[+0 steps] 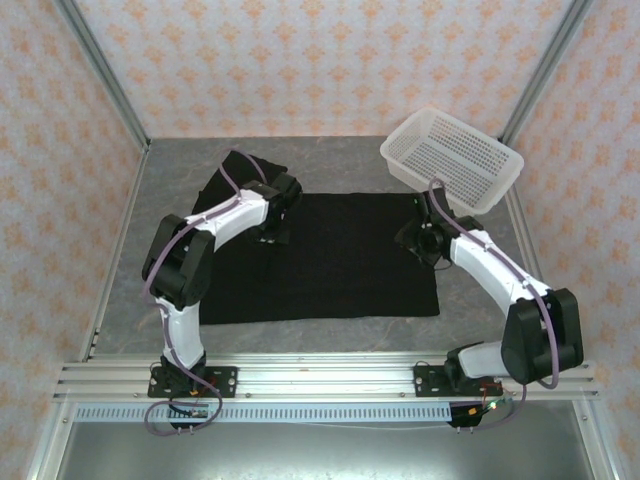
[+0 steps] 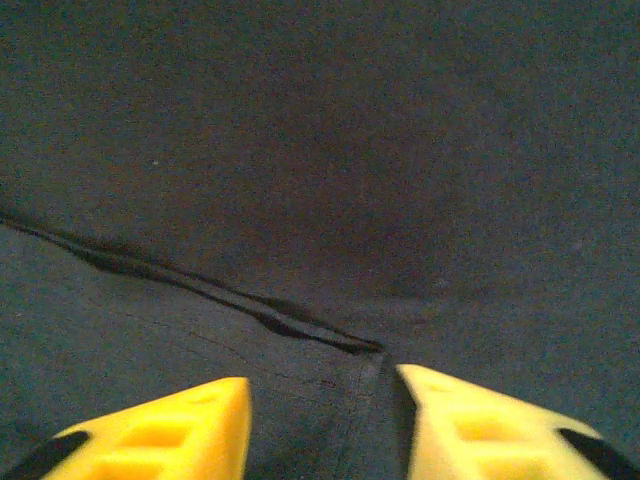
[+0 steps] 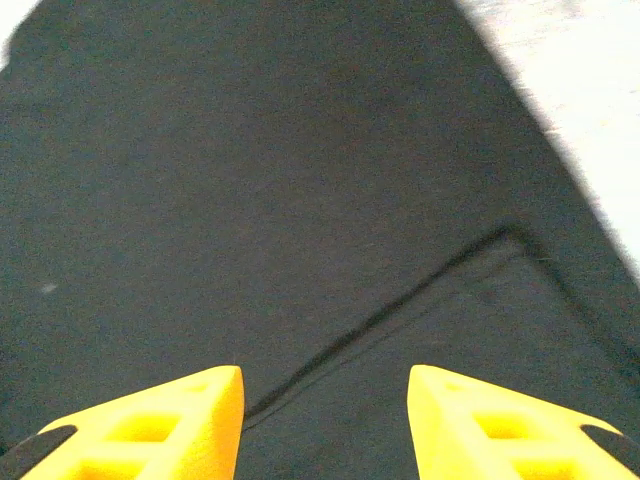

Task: Fold and stack the t-shirts

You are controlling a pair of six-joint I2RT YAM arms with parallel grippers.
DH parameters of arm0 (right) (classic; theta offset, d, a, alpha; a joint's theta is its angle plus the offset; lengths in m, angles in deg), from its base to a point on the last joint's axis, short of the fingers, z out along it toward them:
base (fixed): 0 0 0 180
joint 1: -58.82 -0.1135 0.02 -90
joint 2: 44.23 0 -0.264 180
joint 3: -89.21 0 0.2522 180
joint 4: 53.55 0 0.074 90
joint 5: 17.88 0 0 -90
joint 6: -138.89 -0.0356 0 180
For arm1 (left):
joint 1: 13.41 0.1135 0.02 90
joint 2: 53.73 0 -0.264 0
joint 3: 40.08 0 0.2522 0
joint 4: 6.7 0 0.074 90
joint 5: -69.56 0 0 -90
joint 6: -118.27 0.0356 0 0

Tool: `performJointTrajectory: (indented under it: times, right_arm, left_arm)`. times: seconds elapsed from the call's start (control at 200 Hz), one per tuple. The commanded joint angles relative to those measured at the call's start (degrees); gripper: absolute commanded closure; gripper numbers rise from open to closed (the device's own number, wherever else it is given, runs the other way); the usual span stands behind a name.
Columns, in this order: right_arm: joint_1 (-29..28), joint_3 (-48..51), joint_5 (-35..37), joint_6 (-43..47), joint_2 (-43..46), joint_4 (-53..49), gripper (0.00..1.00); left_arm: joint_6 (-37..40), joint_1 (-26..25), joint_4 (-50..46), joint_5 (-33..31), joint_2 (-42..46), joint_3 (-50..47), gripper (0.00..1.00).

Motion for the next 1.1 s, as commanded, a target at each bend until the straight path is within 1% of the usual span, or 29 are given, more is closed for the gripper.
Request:
performJointTrajectory:
  times: [0.0,0.12,0.205,0.355,0.47,0.605,0.766,0.961,1.096]
  right_arm:
    - [2.0,1.1,8.3,-0.9,-1.2,-7.1,0.53]
    - [4.2,1.3,7.8,3.4,-4.5,-5.0,0.53]
    - [4.3,-0.4,7.5,5.9,-8.6,-5.1,0.54]
    - [4.3,-1.8,6.1,5.1,-11.9,-4.2,0.54]
    - [4.3,-2.1,6.5,3.8,-13.6,-3.7,0.56]
    - [4.3,-3.1,6.6,3.5,-15.0,-3.5,0.61]
    - [4.3,-4.4,6.7,3.5,-15.9,-3.7,0.63]
    - [4.3,-4.4,7.1,3.0,-17.9,-3.3,0.72]
    - [4.3,-4.2,7.2,2.5,-18.7,-3.1,0.76]
  left_arm:
    - [-3.2,-0.2,-1.1,-2.8,7.0,0.2,0.49]
    - [-5.5,2.4,-1.6,-0.4,11.9,-4.1,0.49]
    - [-6.5,6.3,-1.2,2.1,14.1,-8.6,0.51]
    - [-7.4,12.7,0.5,4.7,15.7,-15.1,0.56]
    - [-8.2,15.1,1.5,4.1,15.4,-17.5,0.58]
    - [-8.7,16.1,2.2,3.0,14.2,-18.2,0.59]
    - [-8.6,16.4,2.9,1.8,12.5,-18.1,0.60]
    - [-8.5,16.4,3.3,1.5,11.8,-17.9,0.61]
    - [-8.0,16.4,2.9,0.8,11.6,-17.7,0.61]
